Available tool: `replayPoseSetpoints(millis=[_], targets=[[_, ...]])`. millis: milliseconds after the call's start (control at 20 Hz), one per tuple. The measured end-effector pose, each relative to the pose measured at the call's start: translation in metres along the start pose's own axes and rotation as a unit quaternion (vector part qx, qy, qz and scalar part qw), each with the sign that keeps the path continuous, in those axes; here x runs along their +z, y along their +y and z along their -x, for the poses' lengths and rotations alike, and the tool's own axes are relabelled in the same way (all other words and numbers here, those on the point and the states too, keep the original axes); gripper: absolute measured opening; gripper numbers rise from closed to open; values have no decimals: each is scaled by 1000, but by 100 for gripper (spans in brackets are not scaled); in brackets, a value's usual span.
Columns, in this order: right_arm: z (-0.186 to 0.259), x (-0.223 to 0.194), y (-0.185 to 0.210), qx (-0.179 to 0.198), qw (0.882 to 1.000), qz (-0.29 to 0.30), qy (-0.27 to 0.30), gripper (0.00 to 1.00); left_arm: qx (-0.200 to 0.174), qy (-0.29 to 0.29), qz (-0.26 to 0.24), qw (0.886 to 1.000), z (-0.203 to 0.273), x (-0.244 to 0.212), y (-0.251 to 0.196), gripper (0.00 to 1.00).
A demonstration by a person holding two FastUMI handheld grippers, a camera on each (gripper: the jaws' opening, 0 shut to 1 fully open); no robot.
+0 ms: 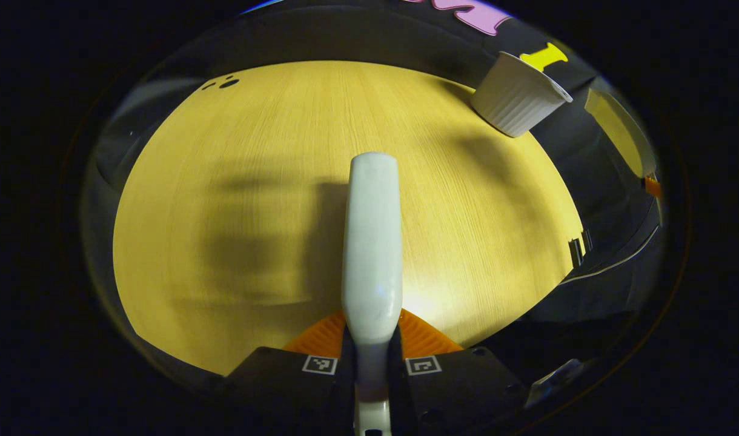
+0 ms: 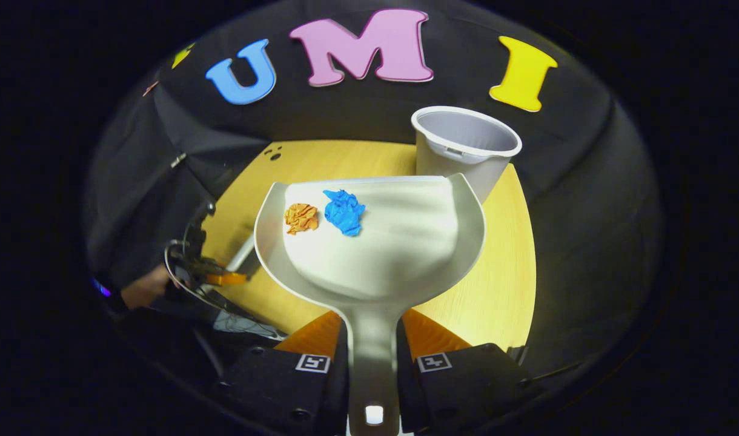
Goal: Pick up the small broom and dustpan from the desktop, sweep the trash into the dustpan with the broom, and then empty the trash into the garbage bin.
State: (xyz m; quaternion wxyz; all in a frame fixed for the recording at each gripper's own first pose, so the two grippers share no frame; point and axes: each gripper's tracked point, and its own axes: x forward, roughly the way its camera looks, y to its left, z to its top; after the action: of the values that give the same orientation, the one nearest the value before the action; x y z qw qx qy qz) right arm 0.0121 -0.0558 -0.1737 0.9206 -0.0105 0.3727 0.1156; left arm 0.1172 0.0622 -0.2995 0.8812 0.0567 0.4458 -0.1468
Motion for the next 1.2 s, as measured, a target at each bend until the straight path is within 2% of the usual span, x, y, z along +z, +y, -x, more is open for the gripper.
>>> replayPoseSetpoints(millis=[150, 350, 650, 900, 1100, 1200], targets=[[7, 42, -23, -15, 999, -8, -33, 37, 9, 3, 10, 1000, 5, -9, 12, 25], [-2, 96, -41, -14, 995, -52, -84, 37, 14, 8, 28, 999, 7, -11, 26, 27], [-34, 145, -91, -58, 991, -66, -104, 37, 27, -18, 55, 998, 15, 10, 41, 27], [-73, 165, -142, -117, 986, -62, -100, 37, 44, -25, 80, 996, 18, 9, 48, 27], [-99, 170, -168, -165, 982, -31, -90, 37, 40, -35, 104, 993, 21, 7, 49, 27], [-106, 179, -181, -197, 975, -16, -102, 37, 32, -40, 116, 992, 22, 8, 48, 29]])
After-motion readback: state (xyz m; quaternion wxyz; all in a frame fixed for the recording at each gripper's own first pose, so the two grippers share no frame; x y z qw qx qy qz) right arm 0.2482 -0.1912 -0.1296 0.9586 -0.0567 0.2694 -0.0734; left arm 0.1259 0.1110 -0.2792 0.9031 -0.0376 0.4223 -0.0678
